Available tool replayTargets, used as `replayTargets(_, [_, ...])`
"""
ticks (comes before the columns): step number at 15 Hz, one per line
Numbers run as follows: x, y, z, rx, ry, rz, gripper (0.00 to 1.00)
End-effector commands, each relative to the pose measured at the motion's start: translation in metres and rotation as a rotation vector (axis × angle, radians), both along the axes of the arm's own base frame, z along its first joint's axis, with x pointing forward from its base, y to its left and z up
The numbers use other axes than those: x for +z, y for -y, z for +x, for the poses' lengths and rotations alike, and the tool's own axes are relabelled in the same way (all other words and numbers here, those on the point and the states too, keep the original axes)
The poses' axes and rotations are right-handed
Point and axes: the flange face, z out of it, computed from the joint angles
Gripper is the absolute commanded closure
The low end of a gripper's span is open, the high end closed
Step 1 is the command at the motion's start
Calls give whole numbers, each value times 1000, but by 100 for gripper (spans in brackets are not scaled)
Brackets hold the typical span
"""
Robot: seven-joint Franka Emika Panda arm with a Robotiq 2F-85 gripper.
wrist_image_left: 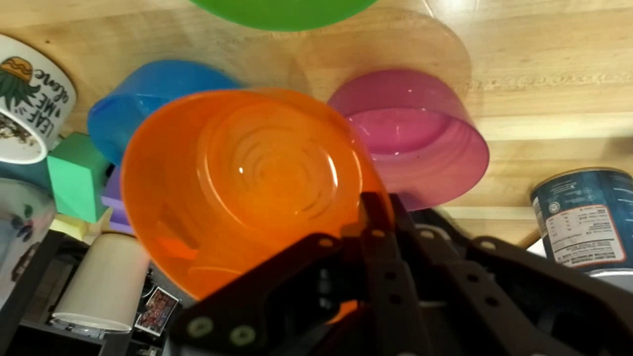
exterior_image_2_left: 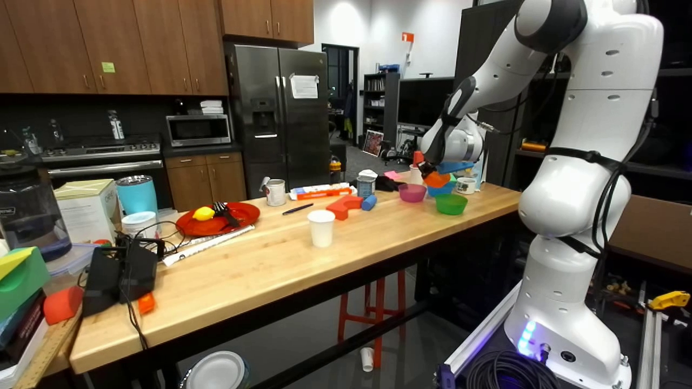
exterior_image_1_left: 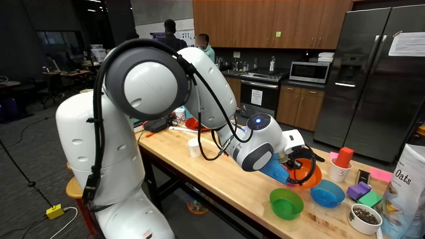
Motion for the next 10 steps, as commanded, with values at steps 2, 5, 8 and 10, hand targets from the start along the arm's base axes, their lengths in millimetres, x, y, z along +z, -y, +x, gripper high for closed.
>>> replayTargets(2, [25,-22,-5,49,38,-3,99])
replayTargets(5, [36,-50,5,144,30,-10,99])
replayTargets(8, [25,-40,12,133,16,-31,99])
replayTargets(10, [18,-30,7,92,10,-17,99])
